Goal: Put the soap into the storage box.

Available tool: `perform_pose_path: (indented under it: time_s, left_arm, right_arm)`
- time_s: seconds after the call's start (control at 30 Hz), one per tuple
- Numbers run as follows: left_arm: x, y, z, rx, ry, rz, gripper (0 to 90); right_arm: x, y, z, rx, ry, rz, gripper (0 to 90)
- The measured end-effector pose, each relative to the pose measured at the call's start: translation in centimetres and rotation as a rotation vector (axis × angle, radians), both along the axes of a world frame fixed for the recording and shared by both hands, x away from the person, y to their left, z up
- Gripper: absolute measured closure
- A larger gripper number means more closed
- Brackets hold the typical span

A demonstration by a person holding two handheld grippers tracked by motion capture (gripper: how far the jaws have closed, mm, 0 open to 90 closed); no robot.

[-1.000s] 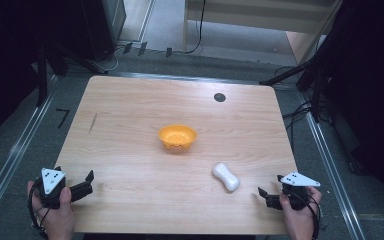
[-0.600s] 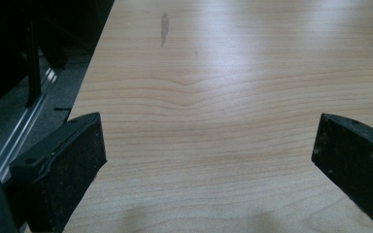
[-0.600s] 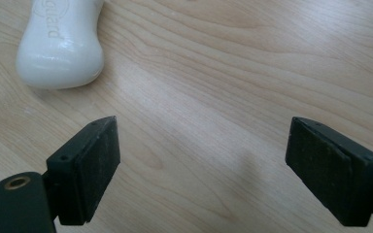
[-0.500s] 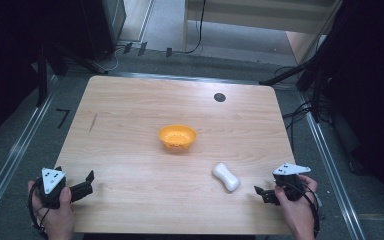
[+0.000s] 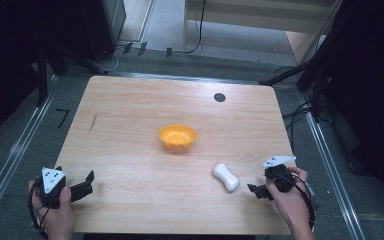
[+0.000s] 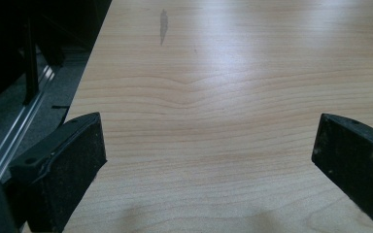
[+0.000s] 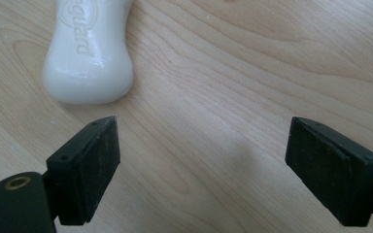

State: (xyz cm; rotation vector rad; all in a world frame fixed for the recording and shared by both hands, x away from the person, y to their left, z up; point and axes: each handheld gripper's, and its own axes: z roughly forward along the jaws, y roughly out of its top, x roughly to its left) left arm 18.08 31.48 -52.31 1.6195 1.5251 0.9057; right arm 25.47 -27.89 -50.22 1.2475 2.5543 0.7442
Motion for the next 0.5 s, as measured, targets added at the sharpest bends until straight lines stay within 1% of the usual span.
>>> perform_pose_path:
  time_s: [0.07,0.17,0.3,0.37,0.5]
  left_arm:
    - [0.0,0.0,0.0,0.000,0.001,0.000,0.0]
    - [0.0,0.0,0.0,0.004,0.007,0.002,0.0]
    - [0.0,0.0,0.0,0.001,0.006,0.001,0.0]
    - [0.0,0.0,0.0,0.000,0.006,0.001,0.0]
    - [0.0,0.0,0.0,0.002,0.008,0.001,0.0]
  right_arm:
    - [0.1,0.1,0.0,-0.003,0.002,0.005,13.3]
    - [0.5,0.7,0.1,-0.013,0.022,0.018,13.3]
    - [0.8,1.1,0.2,-0.021,0.035,0.029,13.3]
    - [0.9,1.2,0.2,-0.024,0.038,0.028,13.3]
    - [1.2,1.9,0.5,-0.036,0.042,0.045,13.3]
